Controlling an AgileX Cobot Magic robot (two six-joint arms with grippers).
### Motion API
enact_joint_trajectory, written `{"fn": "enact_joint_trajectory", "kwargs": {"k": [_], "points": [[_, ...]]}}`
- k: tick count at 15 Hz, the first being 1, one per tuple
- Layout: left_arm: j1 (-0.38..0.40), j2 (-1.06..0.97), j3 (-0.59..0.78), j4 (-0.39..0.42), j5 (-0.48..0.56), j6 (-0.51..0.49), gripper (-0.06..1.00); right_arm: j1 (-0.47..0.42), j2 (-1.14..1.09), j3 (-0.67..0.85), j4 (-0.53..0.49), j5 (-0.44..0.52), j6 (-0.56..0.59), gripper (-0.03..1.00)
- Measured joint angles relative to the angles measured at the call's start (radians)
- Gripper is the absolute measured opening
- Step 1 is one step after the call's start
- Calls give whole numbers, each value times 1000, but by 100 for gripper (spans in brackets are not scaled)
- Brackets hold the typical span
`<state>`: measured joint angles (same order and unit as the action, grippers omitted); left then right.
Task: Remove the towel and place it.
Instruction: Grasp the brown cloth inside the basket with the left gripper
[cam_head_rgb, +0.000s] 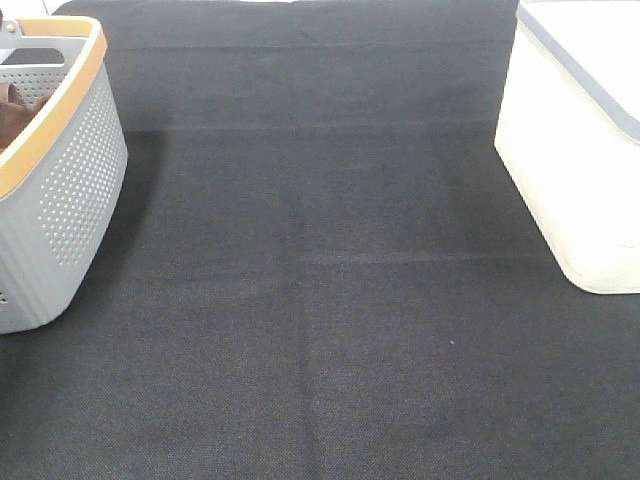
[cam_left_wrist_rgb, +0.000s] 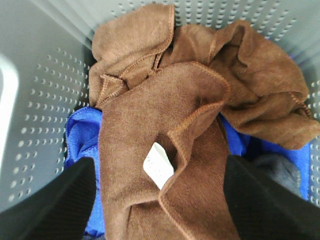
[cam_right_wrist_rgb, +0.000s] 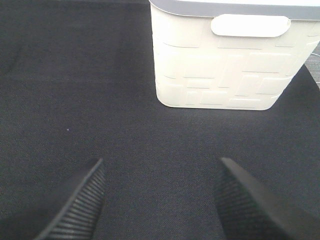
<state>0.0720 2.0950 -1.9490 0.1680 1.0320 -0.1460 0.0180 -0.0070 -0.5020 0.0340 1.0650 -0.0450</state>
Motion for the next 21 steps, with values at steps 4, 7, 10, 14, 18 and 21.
{"fn": "enact_joint_trajectory", "kwargs": {"k": [4, 7, 10, 14, 18, 21], "points": [[0, 70, -8, -1, 2, 0, 69, 0, 0, 0, 0, 0, 0, 61], [0, 109, -8, -30, -2, 0, 68, 0, 0, 0, 0, 0, 0, 61], [0, 135, -8, -72, -15, 0, 56, 0, 0, 0, 0, 0, 0, 61], [0, 135, -8, -73, -38, 24, 32, 0, 0, 0, 0, 0, 0, 61], [0, 135, -8, -74, -38, 55, 13, 0, 0, 0, 0, 0, 0, 61], [0, 136, -8, -75, -37, 139, 0, 0, 0, 0, 0, 0, 0, 61]]}}
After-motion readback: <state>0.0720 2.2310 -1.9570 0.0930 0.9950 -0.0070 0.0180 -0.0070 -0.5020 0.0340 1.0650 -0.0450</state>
